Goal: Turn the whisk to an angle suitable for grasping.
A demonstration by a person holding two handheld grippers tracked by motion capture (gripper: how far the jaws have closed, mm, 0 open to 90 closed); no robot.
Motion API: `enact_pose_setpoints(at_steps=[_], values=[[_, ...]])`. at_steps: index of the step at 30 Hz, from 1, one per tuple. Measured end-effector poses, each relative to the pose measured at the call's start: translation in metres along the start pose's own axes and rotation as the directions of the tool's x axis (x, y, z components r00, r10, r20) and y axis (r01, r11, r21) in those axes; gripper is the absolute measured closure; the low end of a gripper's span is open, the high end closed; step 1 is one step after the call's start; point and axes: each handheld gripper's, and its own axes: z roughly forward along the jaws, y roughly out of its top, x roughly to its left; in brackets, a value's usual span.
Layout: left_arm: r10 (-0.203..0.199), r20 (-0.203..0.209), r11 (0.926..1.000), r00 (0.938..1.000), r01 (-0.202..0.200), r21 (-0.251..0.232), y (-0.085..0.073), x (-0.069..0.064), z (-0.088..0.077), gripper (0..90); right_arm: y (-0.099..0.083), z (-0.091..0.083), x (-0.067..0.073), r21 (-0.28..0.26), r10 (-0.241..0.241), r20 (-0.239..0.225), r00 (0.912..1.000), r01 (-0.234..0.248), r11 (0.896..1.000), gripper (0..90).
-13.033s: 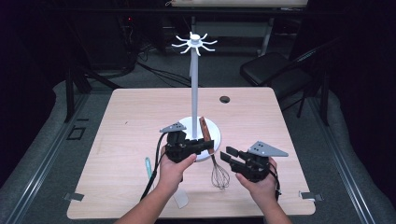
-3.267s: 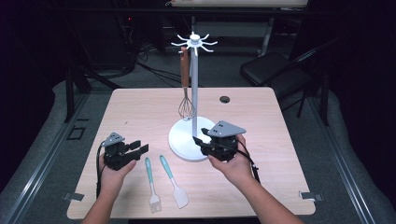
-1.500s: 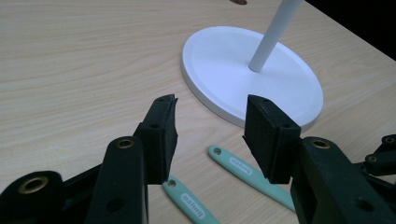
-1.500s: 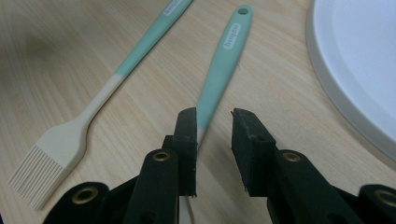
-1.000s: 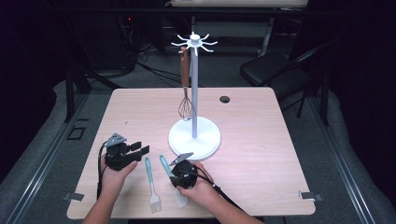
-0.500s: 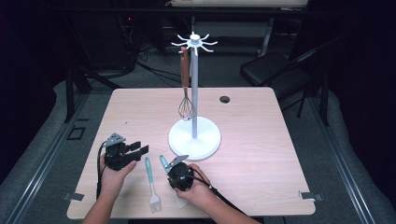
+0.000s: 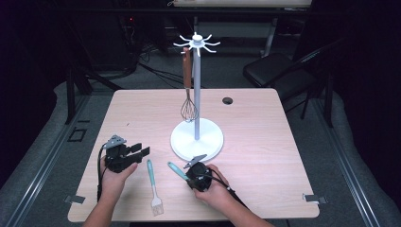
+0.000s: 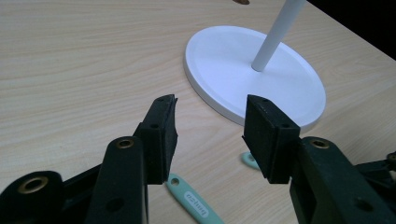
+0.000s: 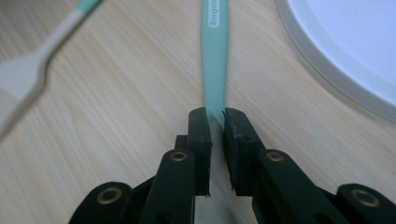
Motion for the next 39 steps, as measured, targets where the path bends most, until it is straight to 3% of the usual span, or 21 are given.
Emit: enact_pose_setpoints(at_steps=[4,9,14,27,39], values=[[-0.002,-0.004,1.0,1.0,0.002,0.0,0.0,0.0,0.001,53.8,-0.024,-0.016,-0.02,-0.012,-0.004,-0.029,0.9996,0.004,1.0,81.6],[0.002,-0.002,0.9999,1.0,-0.002,0.013,-0.001,-0.001,0.002,53.8,-0.053,-0.037,-0.042,-0.014,0.006,-0.02,0.9998,-0.006,1.0,81.5],[0.002,0.0,0.9999,1.0,-0.002,0.014,-0.001,-0.002,0.003,53.9,-0.07,-0.047,-0.054,-0.032,0.077,-0.041,0.9962,-0.078,0.996,80.8],[-0.004,0.0,1.0,1.0,0.004,0.006,-0.002,-0.001,0.002,53.7,-0.057,-0.035,-0.046,-0.074,0.099,0.013,0.9949,-0.098,0.992,79.2],[0.0,0.005,0.9999,1.0,0.0,0.012,-0.001,-0.002,0.002,53.4,-0.047,-0.032,-0.046,-0.021,0.08,0.02,0.9966,-0.079,0.997,79.2]])
